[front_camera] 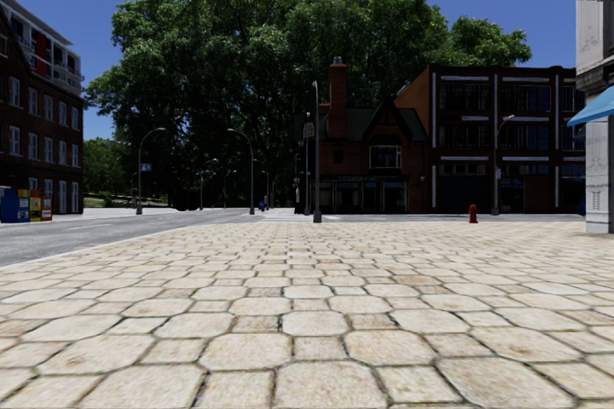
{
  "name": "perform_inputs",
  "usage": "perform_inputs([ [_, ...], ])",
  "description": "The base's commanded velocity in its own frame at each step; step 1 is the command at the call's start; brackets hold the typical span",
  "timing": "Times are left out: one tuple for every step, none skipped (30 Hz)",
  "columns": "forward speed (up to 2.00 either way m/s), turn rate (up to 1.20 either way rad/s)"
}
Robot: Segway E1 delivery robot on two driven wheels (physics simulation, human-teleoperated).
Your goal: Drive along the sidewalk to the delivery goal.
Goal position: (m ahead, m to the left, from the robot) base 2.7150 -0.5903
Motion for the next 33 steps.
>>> perform_inputs([
  [2.0,0.0],
  [2.0,0.0],
  [2.0,0.0],
  [2.0,0.0],
  [2.0,0.0],
  [2.0,0.0],
  [2.0,0.0],
  [2.0,0.0],
  [2.0,0.0],
  [2.0,0.0],
  [2.0,0.0],
  [2.0,0.0],
  [2.0,0.0],
  [2.0,0.0],
  [2.0,0.0],
  [2.0,0.0],
  [2.0,0.0],
  [2.0,0.0],
  [2.0,0.0],
  [2.0,0.0],
  [2.0,0.0],
  [2.0,0.0],
  [2.0,0.0],
  [2.0,0.0],
  [2.0,0.0],
  [2.0,0.0],
  [2.0,0.0],
  [2.0,0.0],
  [2.0,0.0],
  [2.0,0.0],
  [1.91,0.0],
  [1.71,0.0],
  [1.71,0.0],
])
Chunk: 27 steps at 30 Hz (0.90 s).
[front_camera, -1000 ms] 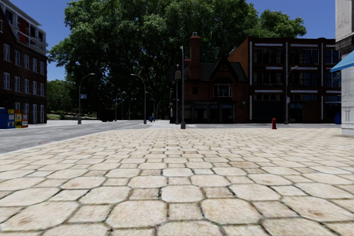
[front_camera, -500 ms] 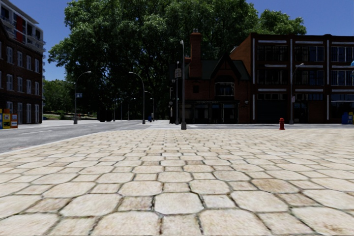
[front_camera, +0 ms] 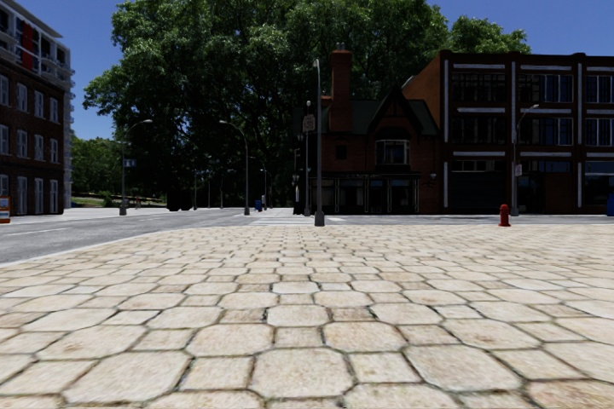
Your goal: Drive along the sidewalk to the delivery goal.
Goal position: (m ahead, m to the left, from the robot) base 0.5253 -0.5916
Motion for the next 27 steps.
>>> perform_inputs([
  [1.57,0.0],
  [1.4,0.0],
  [1.32,0.0],
  [1.26,0.0],
  [1.2,0.0],
  [1.14,0.0],
  [1.14,0.0],
  [1.1,0.0],
  [1.06,0.0],
  [1.02,0.0],
  [0.98,0.0],
  [0.94,0.0],
  [0.89,0.0],
  [0.83,0.0],
  [0.82,0.0],
  [0.63,0.0],
  [0.21,0.0],
  [0.0,0.0],
  [0.0,0.0],
  [0.0,0.0],
  [0.0,0.0],
  [0.0,0.0],
  [0.0,0.0],
  [0.0,0.0],
  [0.0,0.0],
  [0.0,0.0],
  [0.0,0.0],
])
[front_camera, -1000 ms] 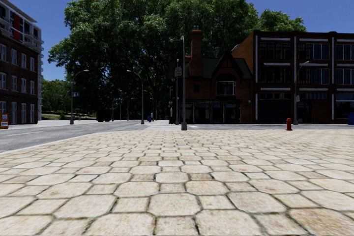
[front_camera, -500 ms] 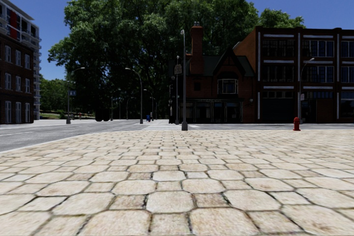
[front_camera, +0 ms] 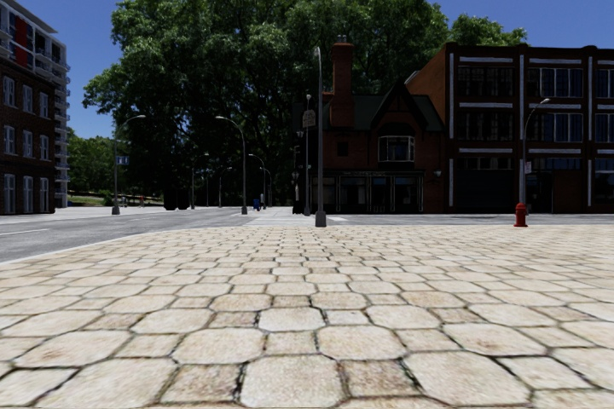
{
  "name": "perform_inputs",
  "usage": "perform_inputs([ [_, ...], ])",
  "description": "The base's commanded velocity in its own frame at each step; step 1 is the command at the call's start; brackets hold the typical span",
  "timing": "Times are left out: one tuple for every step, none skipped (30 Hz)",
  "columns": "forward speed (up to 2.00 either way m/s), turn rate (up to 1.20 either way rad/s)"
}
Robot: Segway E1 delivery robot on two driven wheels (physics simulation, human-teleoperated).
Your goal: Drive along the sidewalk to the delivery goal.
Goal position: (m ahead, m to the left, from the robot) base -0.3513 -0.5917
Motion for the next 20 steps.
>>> perform_inputs([
  [0.0,0.0],
  [0.0,0.0],
  [0.0,0.0],
  [0.0,0.0],
  [0.0,0.0],
  [0.0,0.0],
  [0.0,0.0],
  [0.0,0.0],
  [0.0,0.0],
  [0.0,0.0],
  [0.0,0.0],
  [0.0,0.0],
  [0.0,0.0],
  [0.0,0.0],
  [0.0,0.0],
  [0.0,0.0],
  [0.0,0.0],
  [0.0,0.0],
  [0.0,0.0],
  [0.0,0.0],
])
